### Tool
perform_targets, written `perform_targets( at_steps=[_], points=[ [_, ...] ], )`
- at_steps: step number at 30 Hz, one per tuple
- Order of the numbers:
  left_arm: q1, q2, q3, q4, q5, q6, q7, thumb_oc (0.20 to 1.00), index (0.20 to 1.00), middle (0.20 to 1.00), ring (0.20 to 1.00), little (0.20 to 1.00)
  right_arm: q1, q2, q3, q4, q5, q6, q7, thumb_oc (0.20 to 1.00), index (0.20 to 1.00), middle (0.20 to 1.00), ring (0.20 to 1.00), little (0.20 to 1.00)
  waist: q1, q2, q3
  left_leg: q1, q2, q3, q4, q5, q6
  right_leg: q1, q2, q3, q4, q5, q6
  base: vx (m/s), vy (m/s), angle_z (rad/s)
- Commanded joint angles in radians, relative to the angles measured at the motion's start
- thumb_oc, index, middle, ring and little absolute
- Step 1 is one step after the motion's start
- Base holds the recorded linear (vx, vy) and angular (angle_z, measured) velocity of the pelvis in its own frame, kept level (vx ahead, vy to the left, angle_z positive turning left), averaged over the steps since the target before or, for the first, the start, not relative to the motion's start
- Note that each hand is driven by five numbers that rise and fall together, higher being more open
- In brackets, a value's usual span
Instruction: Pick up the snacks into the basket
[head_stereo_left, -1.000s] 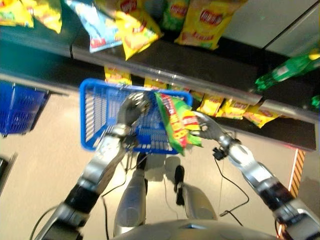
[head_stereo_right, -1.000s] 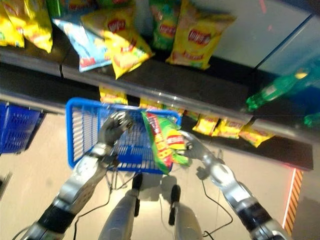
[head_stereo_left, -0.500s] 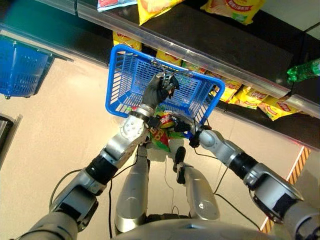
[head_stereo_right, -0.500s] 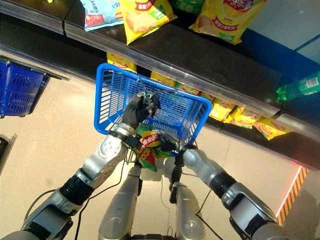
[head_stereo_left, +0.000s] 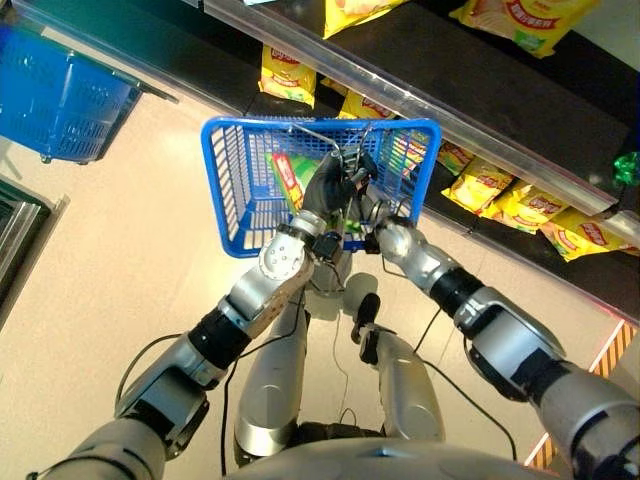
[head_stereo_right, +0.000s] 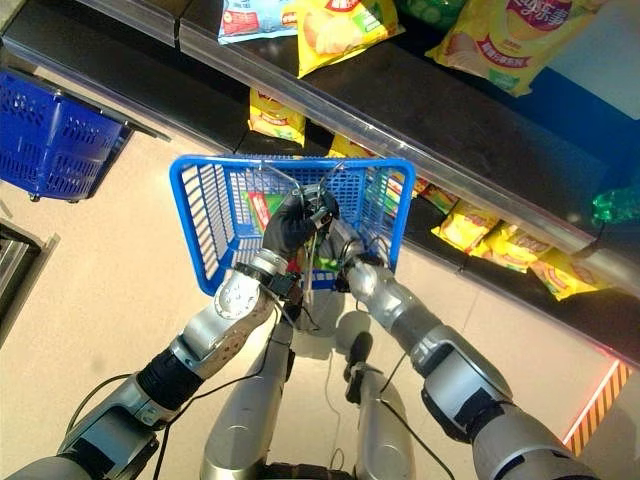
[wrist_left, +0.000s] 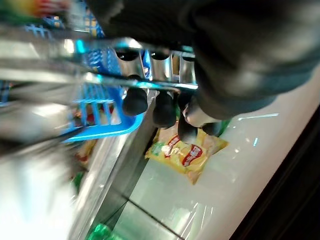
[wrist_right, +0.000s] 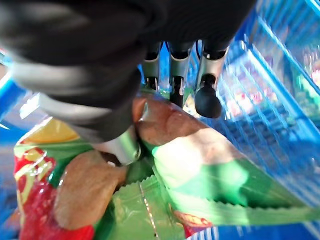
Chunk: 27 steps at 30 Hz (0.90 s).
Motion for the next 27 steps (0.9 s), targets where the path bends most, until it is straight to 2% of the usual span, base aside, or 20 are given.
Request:
perform_targets(
  at_steps=[1,5,6,7,12,16,17,20,25,26,27],
  points=[
    [-0.106,-0.082,-0.008,-0.168,-0.006,-0.105,-0.058,0.200,0.200,0.200,0.200,0.200,-0.059,-0.014,-0.032,-0.025,0.014,-0.005,-0.048,0.200,0.200,0.200,0.200,0.200,0.004,0.022,-0.018,-0.003,-0.033,0.036,0.109,-0.148,0.010,-0.003,-0.031,0.008,-0.123,0.115,0.034,0.03,0.026,0.10],
    [-0.104,-0.074,-0.025,-0.167,-0.013,-0.096,-0.073,0.200,0.200,0.200,0.200,0.200,-0.099,-0.012,-0.027,0.024,0.021,0.006,-0.053,0.200,0.200,0.200,0.200,0.200,0.011,0.025,-0.023,-0.004,-0.038,0.035,0.111,-0.151,0.012,-0.001,-0.034,0.008,-0.124,0.116,0.036,0.01,0.006,0.01],
    [-0.097,-0.068,-0.026,-0.168,-0.014,-0.090,-0.084,0.200,0.200,0.200,0.200,0.200,-0.110,0.014,-0.010,0.069,0.028,0.013,-0.031,0.576,0.576,0.576,0.576,0.576,0.016,0.024,-0.028,-0.003,-0.039,0.036,0.112,-0.152,0.012,0.003,-0.035,0.008,-0.128,0.119,0.036,0.00,0.000,0.00],
    [-0.097,-0.068,-0.026,-0.168,-0.014,-0.090,-0.084,0.200,0.200,0.200,0.200,0.200,-0.111,0.014,-0.010,0.069,0.028,0.013,-0.031,1.000,1.000,1.000,1.000,1.000,0.015,0.024,-0.028,-0.003,-0.039,0.036,0.112,-0.152,0.012,0.003,-0.035,0.008,-0.128,0.119,0.036,0.03,0.028,-0.01],
    [-0.078,-0.064,-0.018,-0.166,-0.019,-0.083,-0.090,0.200,0.200,0.200,0.200,0.200,-0.102,0.041,-0.002,0.098,0.058,0.014,-0.003,1.000,1.000,1.000,1.000,1.000,0.014,0.022,-0.036,0.008,-0.038,0.039,0.103,-0.151,0.011,0.018,-0.035,0.008,-0.144,0.124,0.037,0.03,0.020,0.00],
    [-0.014,-0.043,0.039,-0.162,-0.008,-0.071,-0.093,0.200,0.200,0.200,0.200,0.200,-0.007,0.030,-0.011,0.015,0.061,0.006,0.011,1.000,1.000,1.000,1.000,1.000,0.000,0.002,-0.074,0.033,-0.031,0.051,0.086,-0.155,0.012,0.046,-0.031,0.020,-0.187,0.140,0.047,0.07,0.050,-0.01],
    [0.042,-0.025,0.088,-0.154,0.000,-0.062,-0.095,0.200,0.200,0.200,0.200,0.200,0.091,0.005,-0.016,-0.091,0.047,0.002,0.037,1.000,1.000,1.000,1.000,1.000,-0.014,-0.014,-0.101,0.047,-0.023,0.061,0.081,-0.159,0.012,0.064,-0.032,0.030,-0.207,0.148,0.053,0.10,0.073,-0.05],
    [0.145,0.016,0.188,-0.135,0.031,-0.055,-0.102,0.200,0.200,0.200,0.200,0.200,0.257,-0.066,-0.044,-0.256,0.013,-0.017,0.096,1.000,1.000,1.000,1.000,1.000,-0.035,-0.030,-0.137,0.078,-0.012,0.081,0.071,-0.175,0.015,0.094,-0.031,0.041,-0.236,0.161,0.062,0.09,0.074,-0.22],
    [0.380,0.103,0.402,-0.097,0.069,-0.050,-0.128,0.200,0.200,0.200,0.200,0.200,0.603,-0.246,-0.184,-0.486,0.004,-0.065,0.198,1.000,1.000,1.000,1.000,1.000,-0.076,-0.053,-0.208,0.134,-0.001,0.124,0.046,-0.193,0.026,0.135,-0.036,0.065,-0.287,0.196,0.081,0.08,0.078,-0.28],
    [0.381,0.103,0.402,-0.098,0.069,-0.050,-0.128,0.200,0.200,0.200,0.200,0.200,0.605,-0.247,-0.185,-0.488,0.004,-0.064,0.199,1.000,1.000,1.000,1.000,1.000,-0.077,-0.054,-0.211,0.132,-0.003,0.124,0.042,-0.188,0.027,0.132,-0.038,0.065,-0.289,0.199,0.082,0.07,0.078,-0.27],
    [0.474,0.122,0.489,-0.071,0.089,-0.050,-0.134,0.200,0.200,0.200,0.200,0.200,0.735,-0.311,-0.257,-0.584,0.028,-0.088,0.240,1.000,1.000,1.000,1.000,1.000,-0.096,-0.061,-0.233,0.157,0.004,0.141,0.025,-0.189,0.028,0.140,-0.029,0.084,-0.305,0.207,0.085,0.06,0.053,-0.31]
  ],
)
